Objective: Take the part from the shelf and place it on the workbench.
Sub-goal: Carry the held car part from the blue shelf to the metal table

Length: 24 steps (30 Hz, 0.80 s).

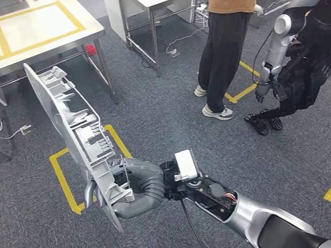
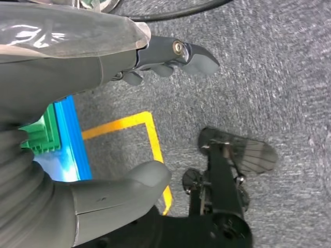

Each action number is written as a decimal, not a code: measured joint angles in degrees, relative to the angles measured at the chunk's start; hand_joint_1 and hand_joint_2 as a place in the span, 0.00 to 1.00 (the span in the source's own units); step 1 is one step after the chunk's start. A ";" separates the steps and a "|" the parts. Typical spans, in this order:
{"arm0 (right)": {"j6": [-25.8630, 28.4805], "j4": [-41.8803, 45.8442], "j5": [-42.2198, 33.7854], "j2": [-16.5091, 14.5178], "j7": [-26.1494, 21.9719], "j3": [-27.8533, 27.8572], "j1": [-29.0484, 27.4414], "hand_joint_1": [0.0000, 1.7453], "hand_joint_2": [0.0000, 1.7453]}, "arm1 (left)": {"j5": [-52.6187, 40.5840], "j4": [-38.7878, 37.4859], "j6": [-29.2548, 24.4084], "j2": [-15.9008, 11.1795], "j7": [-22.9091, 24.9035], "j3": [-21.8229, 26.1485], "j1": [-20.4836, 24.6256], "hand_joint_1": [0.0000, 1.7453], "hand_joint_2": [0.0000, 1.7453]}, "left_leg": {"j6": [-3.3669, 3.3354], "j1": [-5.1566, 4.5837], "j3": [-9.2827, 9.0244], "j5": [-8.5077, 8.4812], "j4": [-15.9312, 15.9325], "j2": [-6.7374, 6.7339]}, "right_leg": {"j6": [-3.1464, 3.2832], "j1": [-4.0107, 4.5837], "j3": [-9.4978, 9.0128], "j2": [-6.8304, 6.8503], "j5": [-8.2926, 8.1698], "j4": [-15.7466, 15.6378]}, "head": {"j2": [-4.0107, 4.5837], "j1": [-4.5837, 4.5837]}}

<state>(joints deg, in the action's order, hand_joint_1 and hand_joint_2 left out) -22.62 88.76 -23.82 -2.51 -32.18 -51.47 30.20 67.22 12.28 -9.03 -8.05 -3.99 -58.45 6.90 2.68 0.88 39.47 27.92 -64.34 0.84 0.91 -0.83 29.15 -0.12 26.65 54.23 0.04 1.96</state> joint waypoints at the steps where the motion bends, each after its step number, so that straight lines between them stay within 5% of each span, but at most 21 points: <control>1: 0.02 -0.09 0.00 0.00 0.01 -0.01 -0.03 1.00 1.00 | -0.01 0.00 0.00 0.01 -0.01 0.00 0.07 0.00 1.00 | 0.16 0.05 1.90 1.51 -3.92 -0.34 | 0.04 0.10 0.08 0.83 0.02 0.01 | 0.00 -0.23; 3: 0.10 -0.28 0.01 0.00 0.04 -0.05 -0.14 1.00 1.00 | -0.07 0.00 -0.02 0.06 -0.01 0.00 0.03 0.00 1.00 | 0.26 0.08 2.92 1.48 -6.29 -0.47 | 0.07 0.19 0.14 2.34 0.08 0.02 | 0.00 -0.50; 7: 0.23 -0.35 0.02 0.00 0.04 -0.01 -0.17 1.00 1.00 | -0.43 0.00 -0.07 -0.06 -0.01 0.00 0.26 0.00 1.00 | -0.66 -0.49 -5.09 -4.52 8.08 -3.21 | -0.32 0.55 -0.12 4.55 0.45 0.06 | 0.00 -0.84; 9: 0.21 -0.35 0.02 -0.01 0.04 0.02 -0.19 1.00 1.00 | -0.50 0.00 -0.08 -0.11 -0.01 0.00 0.42 0.00 1.00 | -1.40 -0.98 -6.24 -4.79 10.56 -3.63 | -0.73 0.82 -0.23 5.36 0.67 0.07 | 0.00 -0.75; 11: 0.15 -0.35 0.02 -0.03 0.05 0.03 -0.20 1.00 1.00 | -0.53 0.00 -0.09 -0.11 -0.01 0.00 0.32 0.00 1.00 | -1.97 -0.84 -6.27 -4.90 10.73 -2.57 | -1.25 0.81 -0.37 5.78 1.02 0.15 | 0.00 -0.61; 13: 0.09 -0.35 0.02 -0.04 0.04 0.06 -0.19 1.00 1.00 | -0.57 0.00 -0.09 -0.06 -0.01 0.00 0.31 0.00 1.00 | -2.61 -0.47 -6.57 -5.03 11.04 -1.70 | -1.85 0.63 0.54 3.92 2.89 2.66 | 0.00 -0.40; 16: 0.21 -0.38 0.02 0.02 0.07 0.19 -0.45 1.00 1.00 | -0.77 0.00 -0.09 0.01 0.01 0.00 0.50 0.00 1.00 | -3.24 -0.34 -6.67 -5.06 11.11 -0.15 | -2.36 0.42 5.92 0.73 8.42 14.63 | 0.00 0.47; 18: 0.43 -0.43 0.04 0.08 0.21 0.24 -0.79 1.00 1.00 | -0.86 0.00 -0.09 0.07 0.07 0.00 0.44 0.00 1.00 | -3.27 -0.35 -6.74 -5.03 11.05 1.18 | -2.48 0.35 7.85 0.39 8.57 18.20 | 0.00 0.82; 20: 0.69 -0.44 0.08 0.11 0.38 0.32 -0.96 1.00 1.00 | -0.92 0.00 -0.09 0.16 0.15 0.00 0.33 0.00 1.00 | -3.16 -0.33 -6.90 -4.96 10.91 2.60 | -2.36 0.20 5.63 -0.19 4.36 12.50 | 0.00 1.20; 22: 0.88 -0.43 0.09 0.11 0.50 0.40 -1.01 1.00 1.00 | -0.94 0.00 -0.09 0.30 0.19 0.00 0.31 0.00 1.00 | -2.82 -0.40 -6.81 -4.86 10.61 3.92 | -2.08 -0.08 2.31 -2.16 0.84 4.63 | 0.00 1.50; 24: 0.93 -0.40 0.09 0.12 0.63 0.45 -1.11 1.00 1.00 | -0.90 0.00 -0.09 0.37 0.19 0.00 0.28 0.00 1.00 | -2.24 -0.43 -6.22 -5.02 10.35 4.93 | -1.78 -0.19 0.77 -3.42 0.38 1.39 | 0.00 1.48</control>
<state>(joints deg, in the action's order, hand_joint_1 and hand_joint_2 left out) -21.69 88.36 -23.74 -2.39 -31.55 -51.02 29.09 66.32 12.28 -9.11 -7.69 -3.80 -58.45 7.18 0.44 0.45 33.25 22.90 -53.99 5.77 -0.86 -1.02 29.92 -3.55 27.03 55.62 0.04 3.44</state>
